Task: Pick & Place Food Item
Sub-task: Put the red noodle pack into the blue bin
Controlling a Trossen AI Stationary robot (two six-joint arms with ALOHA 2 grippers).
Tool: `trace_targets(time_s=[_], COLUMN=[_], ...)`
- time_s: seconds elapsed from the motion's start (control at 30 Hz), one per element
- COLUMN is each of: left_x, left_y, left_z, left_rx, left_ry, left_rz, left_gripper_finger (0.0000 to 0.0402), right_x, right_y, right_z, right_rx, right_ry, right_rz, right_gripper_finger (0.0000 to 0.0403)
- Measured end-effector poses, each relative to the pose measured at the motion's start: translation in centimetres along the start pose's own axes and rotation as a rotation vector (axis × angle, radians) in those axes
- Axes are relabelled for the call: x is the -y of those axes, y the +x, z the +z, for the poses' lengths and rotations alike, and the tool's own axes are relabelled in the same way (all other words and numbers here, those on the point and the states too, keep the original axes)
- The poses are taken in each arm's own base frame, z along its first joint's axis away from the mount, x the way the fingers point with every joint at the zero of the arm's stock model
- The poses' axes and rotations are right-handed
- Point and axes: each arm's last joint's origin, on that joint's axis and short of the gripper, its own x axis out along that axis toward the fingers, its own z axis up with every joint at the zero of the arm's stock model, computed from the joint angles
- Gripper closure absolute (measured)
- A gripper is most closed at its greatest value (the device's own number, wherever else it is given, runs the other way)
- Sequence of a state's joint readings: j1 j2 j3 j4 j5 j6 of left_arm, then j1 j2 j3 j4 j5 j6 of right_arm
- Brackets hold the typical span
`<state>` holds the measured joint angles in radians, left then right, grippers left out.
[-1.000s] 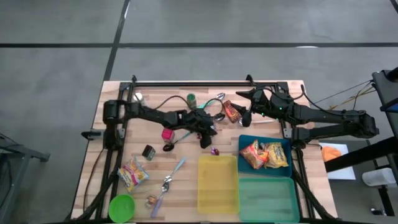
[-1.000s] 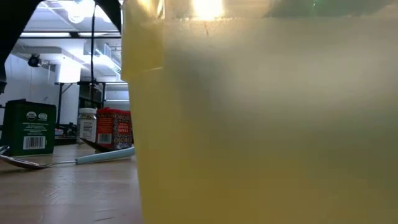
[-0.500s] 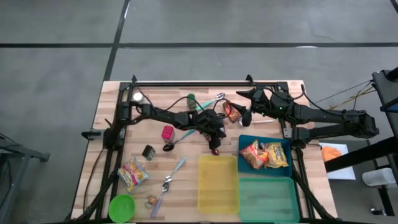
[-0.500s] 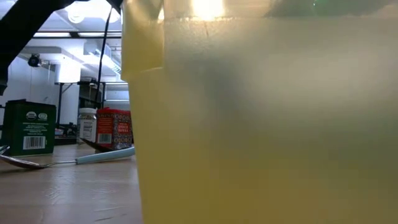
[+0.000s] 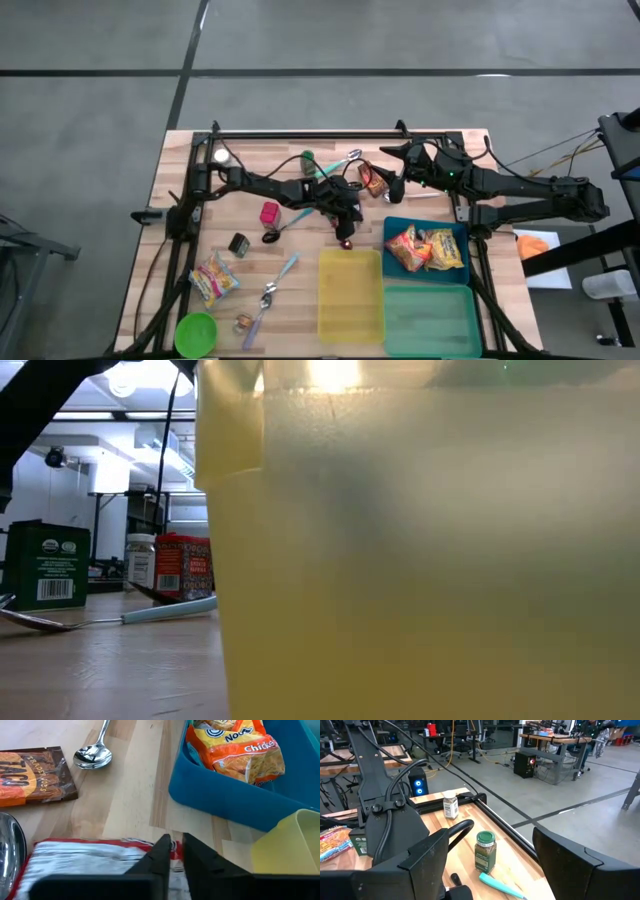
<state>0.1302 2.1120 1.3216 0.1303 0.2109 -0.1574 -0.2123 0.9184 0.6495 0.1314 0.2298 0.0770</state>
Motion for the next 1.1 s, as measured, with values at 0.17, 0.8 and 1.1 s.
trace_targets(time_s=[0.17, 0.8, 1.1], left_x=[0.1, 2.2, 3.5], left_y=[0.0, -10.2, -19.9], left_z=[0.0, 2.2, -2.5], left_rx=[-0.003, 0.19, 0.411], left_ry=[0.001, 0.108, 0.231], left_rz=[-0.017, 0.077, 0.092], left_gripper_finger=[0.0302, 0.0286, 0.0286], right_x=[0.0, 0.0, 0.0], right_y=[0.0, 0.0, 0.0], right_z=[0.0, 0.0, 0.0], right_rx=[0.0, -0.002, -0.002], right_ry=[0.0, -0.001, 0.0], right_rz=[0.001, 0.004, 0.003], right_gripper_finger=[0.0116, 0.0116, 0.0116])
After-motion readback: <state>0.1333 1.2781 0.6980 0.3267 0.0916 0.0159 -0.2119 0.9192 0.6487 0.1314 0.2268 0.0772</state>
